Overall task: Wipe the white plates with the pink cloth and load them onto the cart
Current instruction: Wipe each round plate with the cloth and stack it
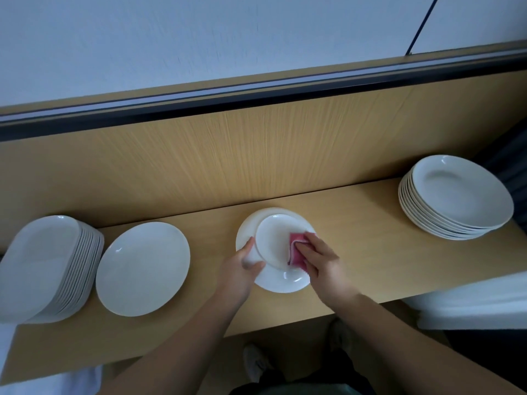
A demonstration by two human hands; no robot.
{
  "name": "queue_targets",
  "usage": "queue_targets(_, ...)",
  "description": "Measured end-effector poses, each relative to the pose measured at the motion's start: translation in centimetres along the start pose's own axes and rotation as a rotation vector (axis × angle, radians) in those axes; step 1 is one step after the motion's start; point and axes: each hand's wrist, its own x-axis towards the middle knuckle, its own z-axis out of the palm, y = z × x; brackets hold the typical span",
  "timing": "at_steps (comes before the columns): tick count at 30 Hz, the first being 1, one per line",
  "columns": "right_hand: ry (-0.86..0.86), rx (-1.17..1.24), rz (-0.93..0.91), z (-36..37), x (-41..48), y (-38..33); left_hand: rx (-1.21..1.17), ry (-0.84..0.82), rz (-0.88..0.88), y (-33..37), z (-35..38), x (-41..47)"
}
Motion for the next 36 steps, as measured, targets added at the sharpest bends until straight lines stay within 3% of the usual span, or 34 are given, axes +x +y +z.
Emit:
queue_targets(3,-0.234,-0.056,-0.106,-1.2,2.0,-0.1,0.004,0.014,-0.018,0.4,0.4,0.2)
queue_targets(6,-0.338,-0.14,-0.328,-0.5,3.5,0.5,0.023,0.022,-0.017,0.9,1.0,0.2)
queue_targets(8,-0.445,-0.117,-0.322,-0.2,5.2,0.3,0.035,0.037,0.011,1.4,1.3,0.0)
queue_targets(11,-0.445,-0.04,-0.358,-0.1,7.7,-0.4,0.086,0.042,0.039,1.8,1.6,-0.4)
queue_targets(14,-0.444,-0.108,-0.429,-0.6,9.3,0.4,0.058,0.059,0.014,1.6,1.6,-0.5)
queue_targets(17,-0.34,-0.134,-0.368,-1.6,9.6,1.9,-0.006,0.074,-0.032,1.6,1.7,-0.7)
queue_targets(22,-0.384,0.248,0.155,-3.4,7.3,3.3,-0.075,0.136,-0.049,2.0,2.3,-1.1)
queue_targets(25,-0.581,0.276,0.185,-4.8,6.6,3.2,-0.148,0.189,-0.1,2.6,2.6,-1.4)
queue_targets(28,-0.5,0.105,0.105,-6.1,6.9,3.7,-0.202,0.216,-0.11,3.6,2.8,-1.8)
queue_targets(36,-0.406,0.207,0.007,-11.2,8.8,2.9,-0.3,0.323,-0.003,8.6,4.5,-3.5)
